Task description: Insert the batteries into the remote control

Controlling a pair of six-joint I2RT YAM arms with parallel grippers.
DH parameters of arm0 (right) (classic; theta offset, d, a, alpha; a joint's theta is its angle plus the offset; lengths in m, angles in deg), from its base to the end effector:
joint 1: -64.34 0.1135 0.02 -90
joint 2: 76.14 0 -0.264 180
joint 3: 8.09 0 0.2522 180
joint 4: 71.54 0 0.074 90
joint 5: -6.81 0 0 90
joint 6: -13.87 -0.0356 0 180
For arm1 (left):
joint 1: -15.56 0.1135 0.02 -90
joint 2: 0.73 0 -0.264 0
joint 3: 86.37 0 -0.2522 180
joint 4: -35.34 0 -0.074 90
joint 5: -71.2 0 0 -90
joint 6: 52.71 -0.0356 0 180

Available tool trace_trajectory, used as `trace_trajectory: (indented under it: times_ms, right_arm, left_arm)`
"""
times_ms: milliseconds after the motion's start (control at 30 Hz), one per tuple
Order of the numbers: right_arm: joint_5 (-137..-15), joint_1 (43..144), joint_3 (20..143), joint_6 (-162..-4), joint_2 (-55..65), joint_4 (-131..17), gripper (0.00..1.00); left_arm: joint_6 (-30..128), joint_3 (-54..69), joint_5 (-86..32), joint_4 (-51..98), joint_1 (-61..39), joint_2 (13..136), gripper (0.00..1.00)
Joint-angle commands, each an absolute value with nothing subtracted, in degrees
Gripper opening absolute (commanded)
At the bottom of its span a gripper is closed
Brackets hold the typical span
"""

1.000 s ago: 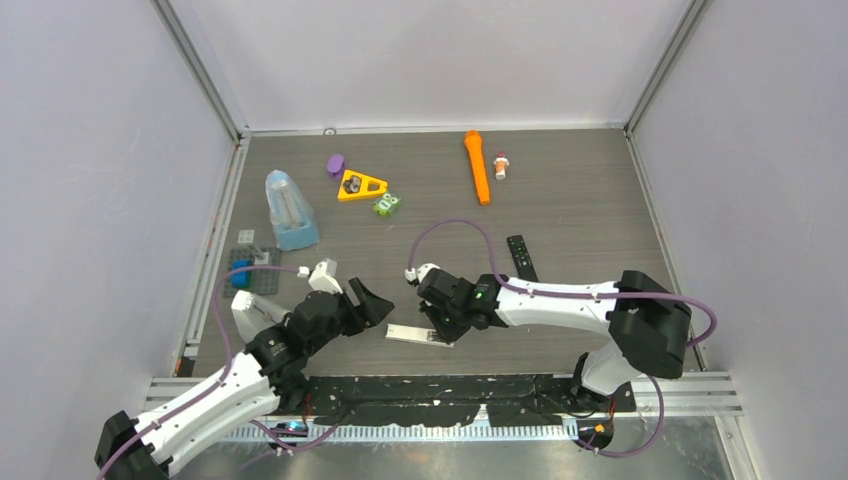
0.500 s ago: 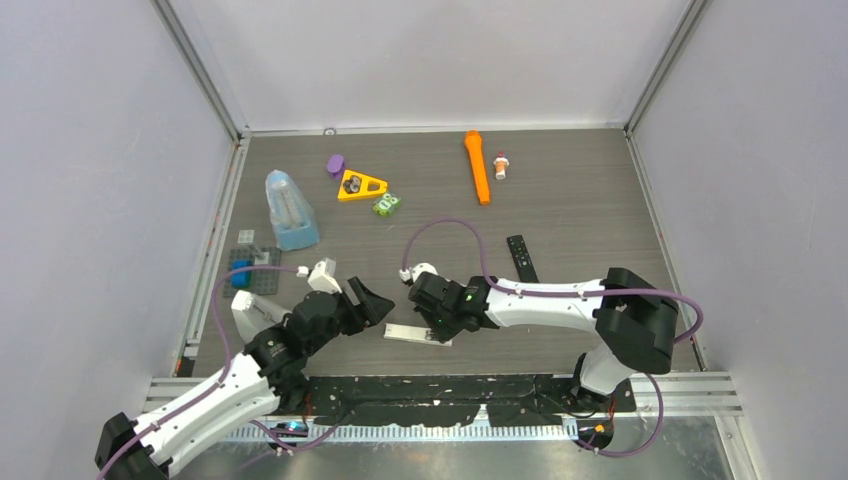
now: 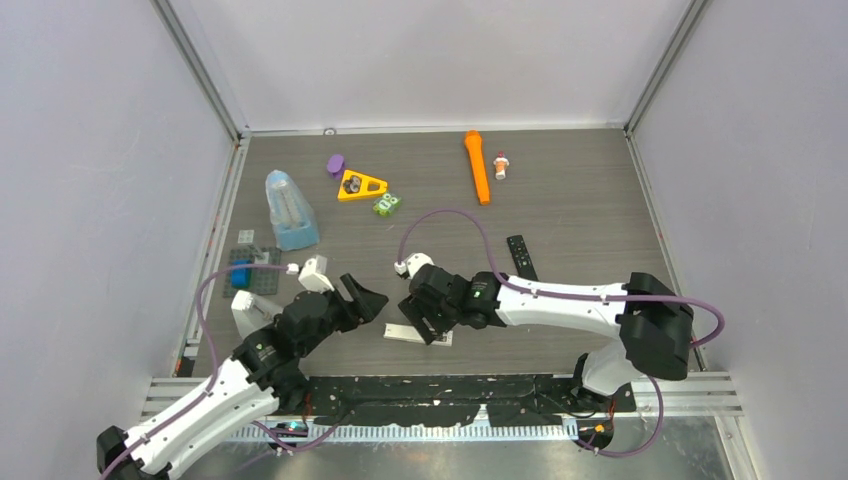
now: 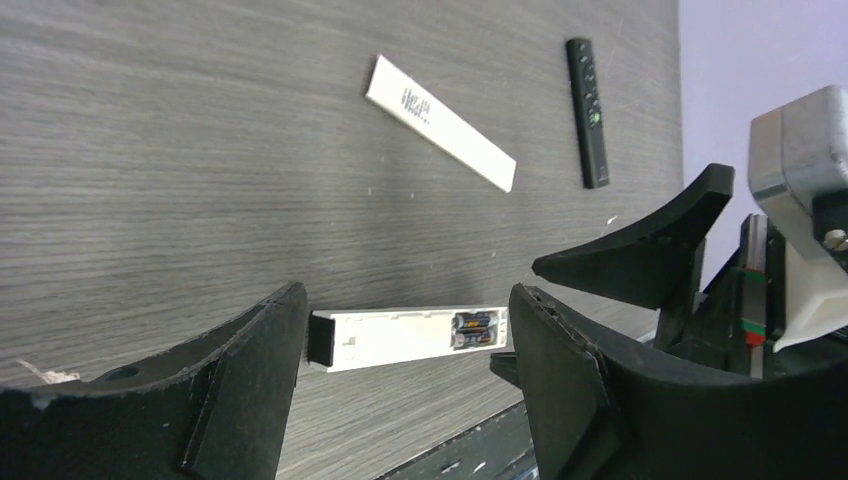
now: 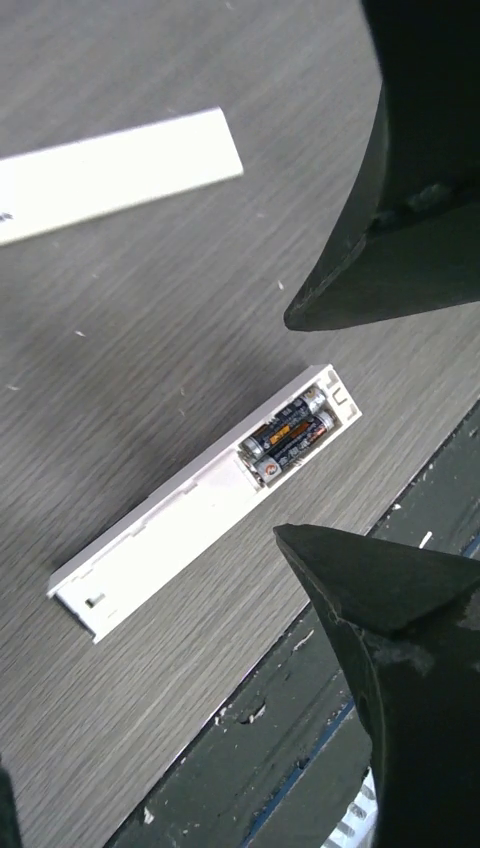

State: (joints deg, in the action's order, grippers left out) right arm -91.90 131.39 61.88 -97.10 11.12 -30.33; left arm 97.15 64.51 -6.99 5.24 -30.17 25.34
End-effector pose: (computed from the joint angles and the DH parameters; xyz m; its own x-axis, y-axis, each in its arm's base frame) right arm 0.1240 0.2790 0.2091 -0.6252 -0.5691 -0.5341 -0.7021 0.7089 0.0664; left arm 0.0971 -0.0892 0.1934 -0.6555 -0.5403 -0.5277 0.0135 0.6902 -0.7235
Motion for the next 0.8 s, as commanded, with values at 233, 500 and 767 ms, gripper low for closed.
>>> trace_trajectory:
  times_ms: [233, 500, 767]
  right_arm:
    - [-84.39, 131.75, 64.03, -72.73, 15.93, -35.37, 0.81]
    - [-80.17, 131.74, 67.69, -67.28, 21.47, -34.8, 0.74]
    - [-81.73, 131.76, 69.59, -66.58, 26.73, -33.53, 0.46]
  left_arm:
    - [90.25, 51.47, 2.31, -9.03, -30.14, 15.39, 0.75]
    - [87.62, 48.65, 4.67, -10.33, -30.14, 13.12, 0.77]
    - [87.65, 48.1, 4.93, -9.98, -30.14, 14.3, 0.77]
